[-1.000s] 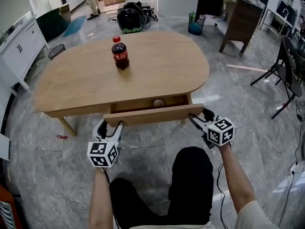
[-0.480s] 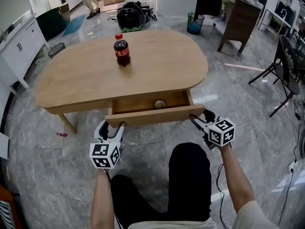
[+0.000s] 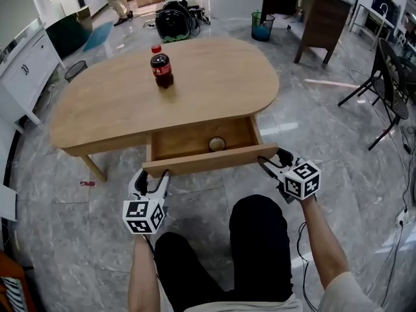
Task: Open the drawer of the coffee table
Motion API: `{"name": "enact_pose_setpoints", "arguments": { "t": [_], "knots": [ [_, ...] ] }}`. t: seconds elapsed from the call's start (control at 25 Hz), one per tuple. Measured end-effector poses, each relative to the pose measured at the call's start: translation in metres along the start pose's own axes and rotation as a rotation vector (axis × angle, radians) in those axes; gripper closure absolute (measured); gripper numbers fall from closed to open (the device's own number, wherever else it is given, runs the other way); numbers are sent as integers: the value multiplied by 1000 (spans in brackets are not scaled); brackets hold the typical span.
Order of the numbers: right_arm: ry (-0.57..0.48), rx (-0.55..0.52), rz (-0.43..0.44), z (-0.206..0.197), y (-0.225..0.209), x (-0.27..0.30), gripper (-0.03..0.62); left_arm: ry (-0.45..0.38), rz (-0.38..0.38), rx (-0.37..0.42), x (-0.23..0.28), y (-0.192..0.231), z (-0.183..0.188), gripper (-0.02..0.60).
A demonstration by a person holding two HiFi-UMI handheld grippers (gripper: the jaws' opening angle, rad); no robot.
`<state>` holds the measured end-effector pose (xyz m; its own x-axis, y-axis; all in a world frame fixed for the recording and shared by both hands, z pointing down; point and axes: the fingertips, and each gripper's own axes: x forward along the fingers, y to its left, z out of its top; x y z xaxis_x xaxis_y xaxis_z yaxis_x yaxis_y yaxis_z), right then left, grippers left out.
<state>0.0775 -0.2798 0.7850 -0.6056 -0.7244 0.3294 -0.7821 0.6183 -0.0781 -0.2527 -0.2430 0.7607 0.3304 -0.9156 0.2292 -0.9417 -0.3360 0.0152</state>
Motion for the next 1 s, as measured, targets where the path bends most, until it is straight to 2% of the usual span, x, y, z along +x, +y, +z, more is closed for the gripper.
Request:
{"name": "enact_pose_setpoints", "arguments": {
  "t": [1.0],
  "knots": [
    [57,25,-38,-35,25,-26,330,17,2,5,-34,-17,-29,310]
  ]
}}
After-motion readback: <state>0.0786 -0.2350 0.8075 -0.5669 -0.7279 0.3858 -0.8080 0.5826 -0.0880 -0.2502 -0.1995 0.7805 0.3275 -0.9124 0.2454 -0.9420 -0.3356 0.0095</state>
